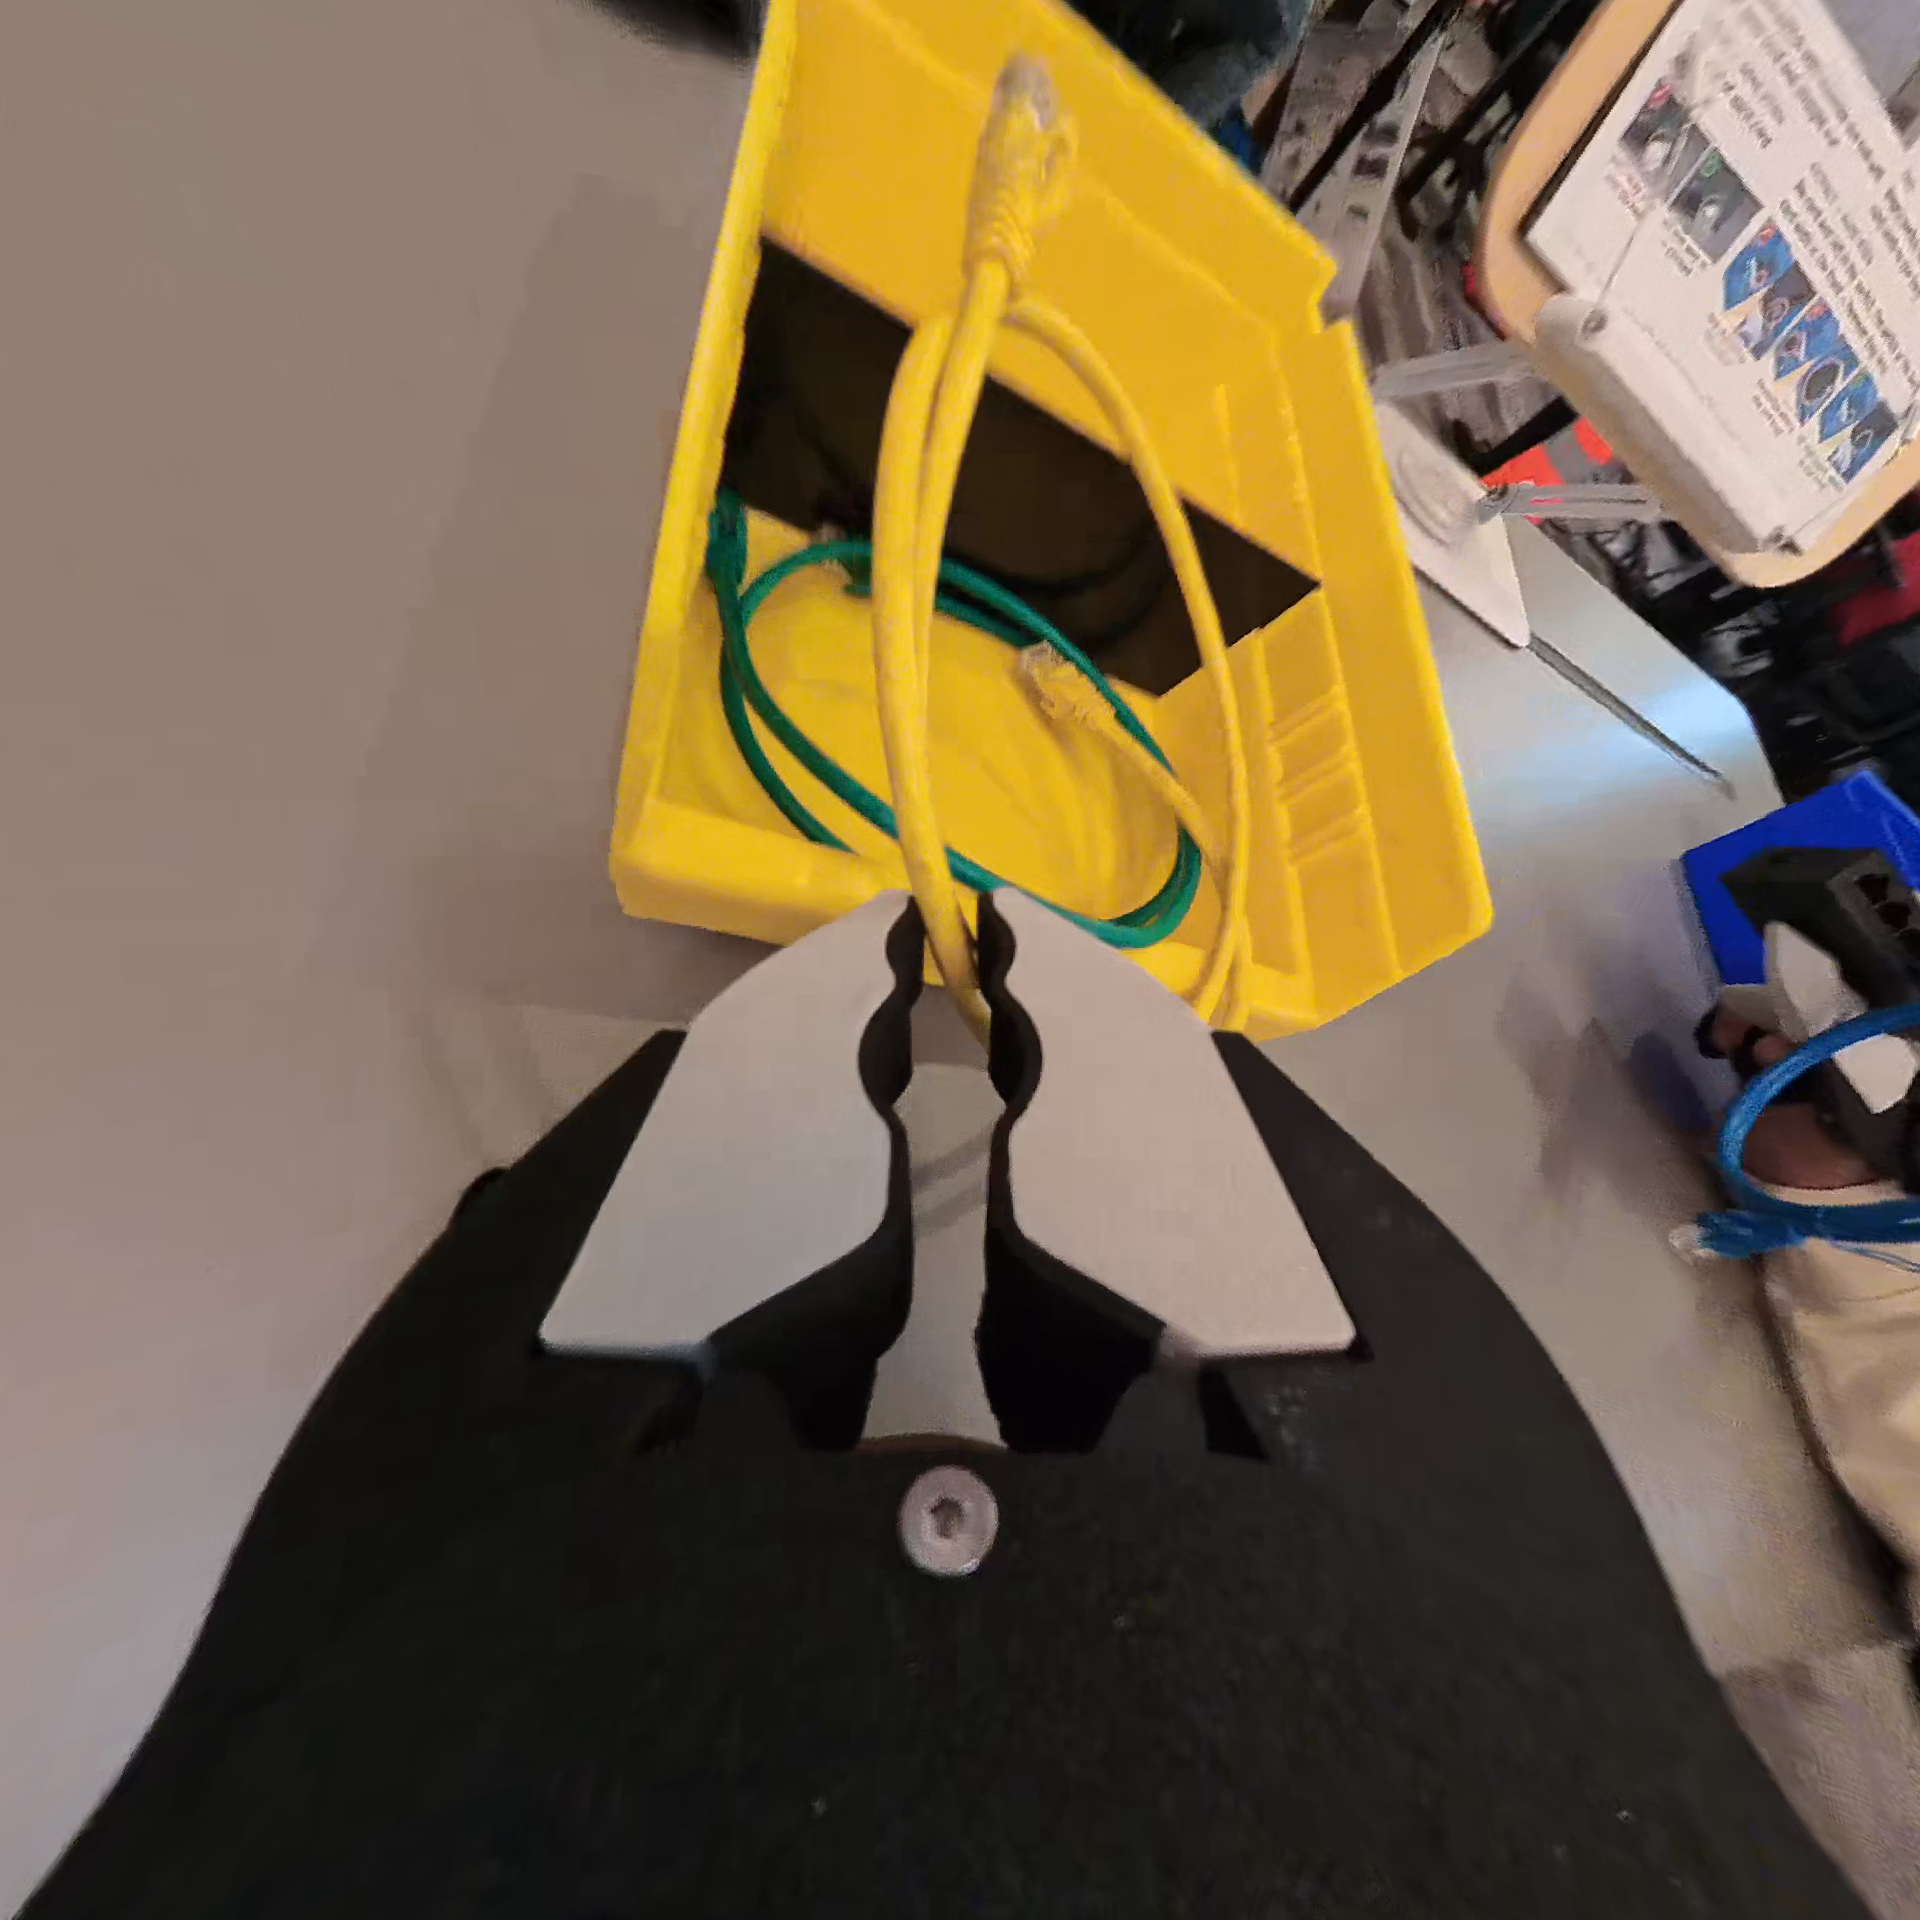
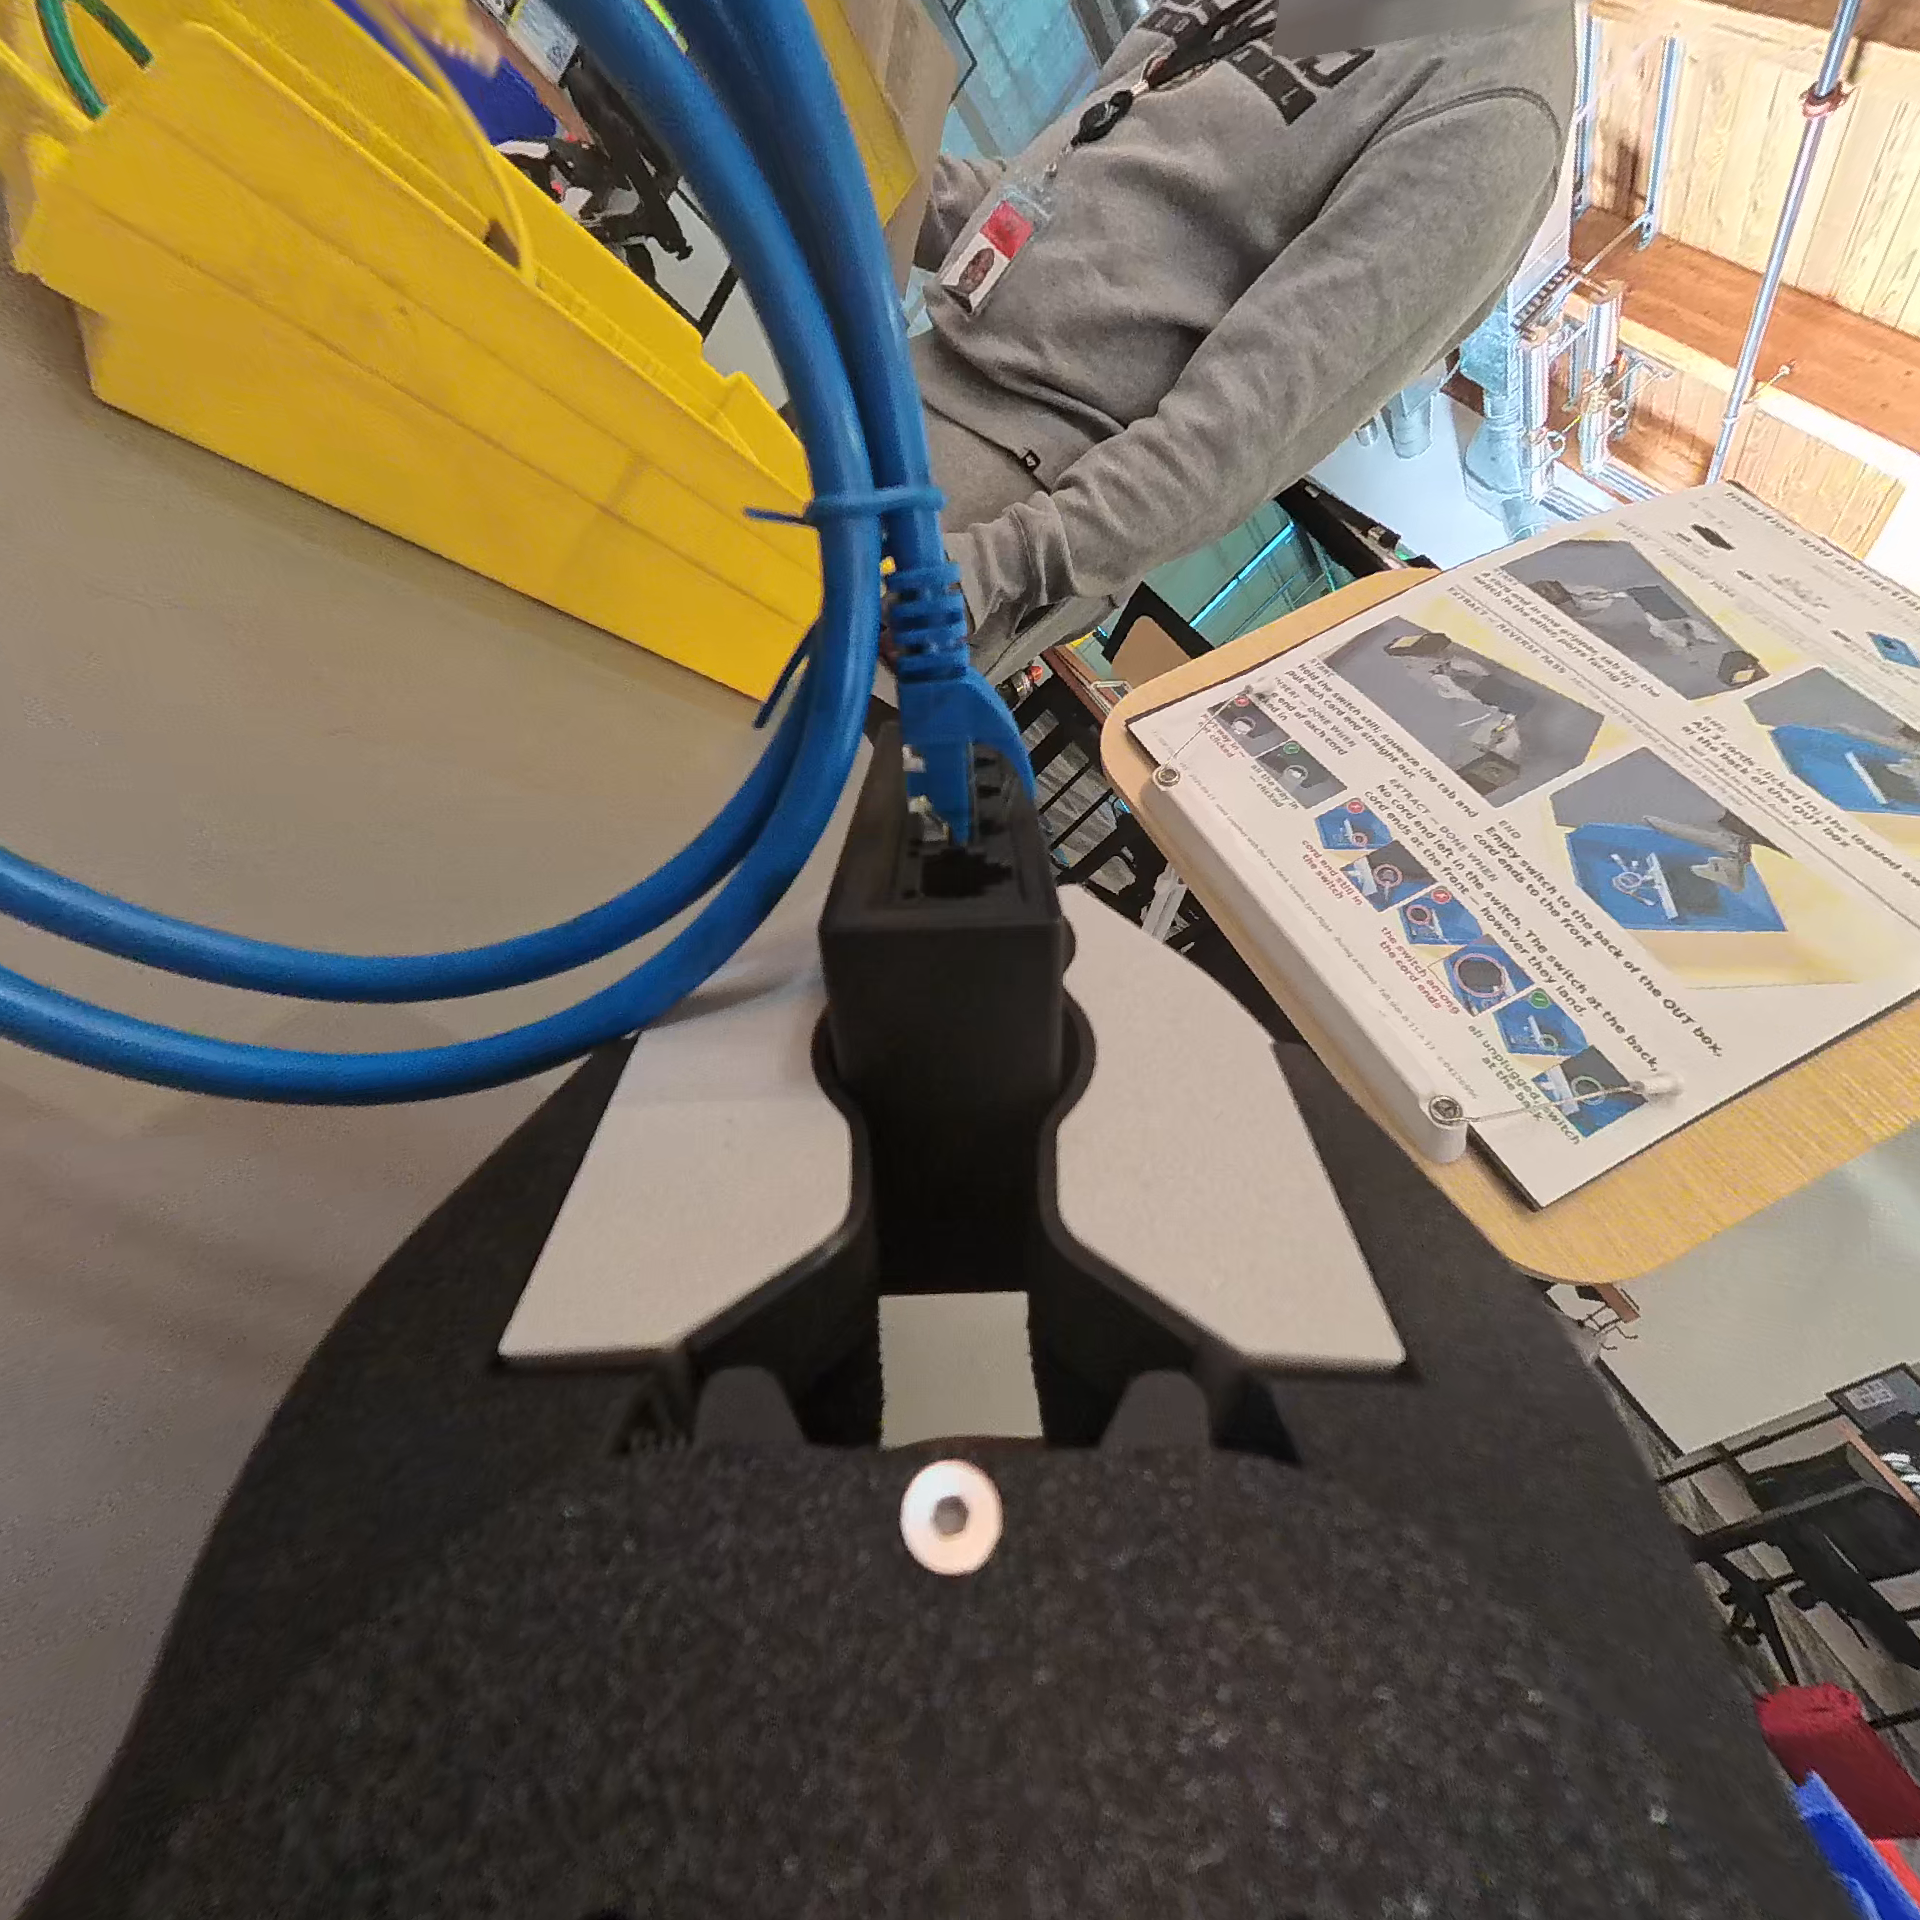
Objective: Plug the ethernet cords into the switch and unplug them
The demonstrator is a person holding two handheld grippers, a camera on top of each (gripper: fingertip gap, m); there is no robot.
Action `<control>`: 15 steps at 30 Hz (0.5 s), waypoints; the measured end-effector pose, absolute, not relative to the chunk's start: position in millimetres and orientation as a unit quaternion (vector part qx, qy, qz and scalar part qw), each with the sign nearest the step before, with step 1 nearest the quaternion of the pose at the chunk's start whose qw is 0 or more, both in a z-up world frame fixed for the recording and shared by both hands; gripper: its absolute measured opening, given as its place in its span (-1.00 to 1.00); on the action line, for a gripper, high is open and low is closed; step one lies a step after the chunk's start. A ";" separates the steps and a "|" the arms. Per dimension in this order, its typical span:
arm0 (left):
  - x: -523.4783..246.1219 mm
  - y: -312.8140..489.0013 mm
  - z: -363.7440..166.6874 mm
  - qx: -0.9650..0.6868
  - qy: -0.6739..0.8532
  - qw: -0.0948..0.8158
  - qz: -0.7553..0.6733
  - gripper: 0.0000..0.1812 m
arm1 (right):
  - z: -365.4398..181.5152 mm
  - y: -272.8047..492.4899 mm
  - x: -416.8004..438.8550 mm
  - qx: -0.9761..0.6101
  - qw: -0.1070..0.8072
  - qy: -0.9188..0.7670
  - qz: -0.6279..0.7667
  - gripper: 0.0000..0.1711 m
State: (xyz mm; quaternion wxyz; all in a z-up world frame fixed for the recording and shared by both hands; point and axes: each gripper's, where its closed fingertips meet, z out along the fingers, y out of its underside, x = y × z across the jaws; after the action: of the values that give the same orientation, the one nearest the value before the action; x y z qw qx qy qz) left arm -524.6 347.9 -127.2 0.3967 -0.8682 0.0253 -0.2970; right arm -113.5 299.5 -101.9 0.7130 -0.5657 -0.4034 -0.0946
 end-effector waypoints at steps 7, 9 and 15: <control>-513.9 331.1 -47.1 -0.821 0.138 0.496 -0.246 -0.94 | -101.7 299.9 -112.2 -0.566 0.713 -0.402 -0.100 -0.64; -499.8 317.1 -19.0 -0.799 0.158 0.507 -0.284 -0.94 | -101.6 299.7 -111.9 -0.565 0.713 -0.402 -0.104 -0.64; -448.7 256.9 39.6 -0.727 0.200 0.487 -0.441 -0.94 | -100.4 300.4 -110.2 -0.564 0.715 -0.398 -0.109 -0.64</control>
State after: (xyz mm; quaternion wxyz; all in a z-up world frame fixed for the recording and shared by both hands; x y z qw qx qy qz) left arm -448.7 256.9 39.6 0.4872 -0.7266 0.2004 -0.4410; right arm -110.2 300.4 -100.4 0.7149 -0.5644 -0.3980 -0.1092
